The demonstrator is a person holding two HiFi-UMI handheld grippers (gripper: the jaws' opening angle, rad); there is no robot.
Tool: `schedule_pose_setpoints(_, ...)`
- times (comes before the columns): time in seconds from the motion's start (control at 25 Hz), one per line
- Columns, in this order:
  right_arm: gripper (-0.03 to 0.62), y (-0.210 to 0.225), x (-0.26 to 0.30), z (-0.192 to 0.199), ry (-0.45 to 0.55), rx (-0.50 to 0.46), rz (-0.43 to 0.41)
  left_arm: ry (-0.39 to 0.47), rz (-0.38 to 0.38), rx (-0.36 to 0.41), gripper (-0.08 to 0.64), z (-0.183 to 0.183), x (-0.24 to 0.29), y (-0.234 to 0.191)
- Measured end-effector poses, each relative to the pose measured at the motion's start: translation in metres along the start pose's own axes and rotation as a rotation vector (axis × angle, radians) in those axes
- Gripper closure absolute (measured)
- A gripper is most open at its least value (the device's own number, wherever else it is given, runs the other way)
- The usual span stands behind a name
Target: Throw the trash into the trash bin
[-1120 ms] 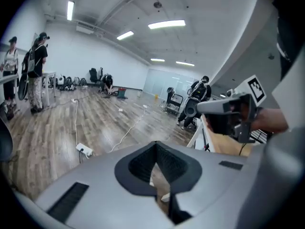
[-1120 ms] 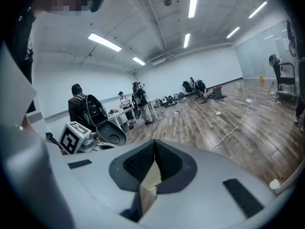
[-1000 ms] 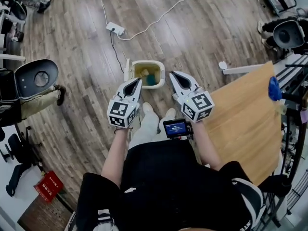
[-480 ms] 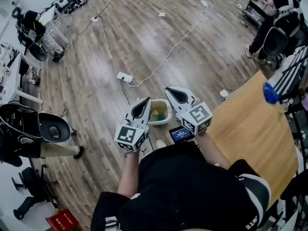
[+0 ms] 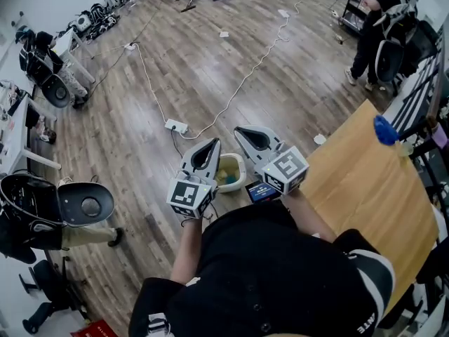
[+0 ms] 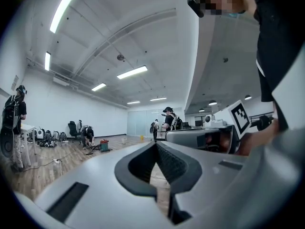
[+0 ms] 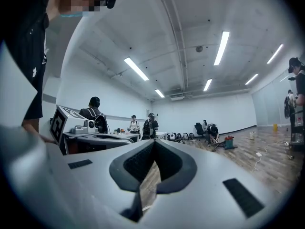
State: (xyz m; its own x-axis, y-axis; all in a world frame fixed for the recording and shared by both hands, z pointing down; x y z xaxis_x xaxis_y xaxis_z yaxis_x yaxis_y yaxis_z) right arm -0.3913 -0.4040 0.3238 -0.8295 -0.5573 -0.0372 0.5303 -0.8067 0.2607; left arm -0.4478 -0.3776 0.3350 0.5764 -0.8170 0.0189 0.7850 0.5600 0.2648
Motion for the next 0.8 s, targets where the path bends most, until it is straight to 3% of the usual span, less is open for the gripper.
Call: schedule_pose_setpoints(0.8,0.595,-0.005,-0.002,0.011,-0.029,0.0,-0.023,-0.014,-0.001,0.007,0.554,0.01,0.0,0.008)
Point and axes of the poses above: the fingertips, and each gripper's own axes: x forward along the fingers, y to its right, z out of its underside, the point moved 1 cm from there along -x, backward along the fingers, and after that the axes turned 14 degrees about x, right-handed, at the moved point
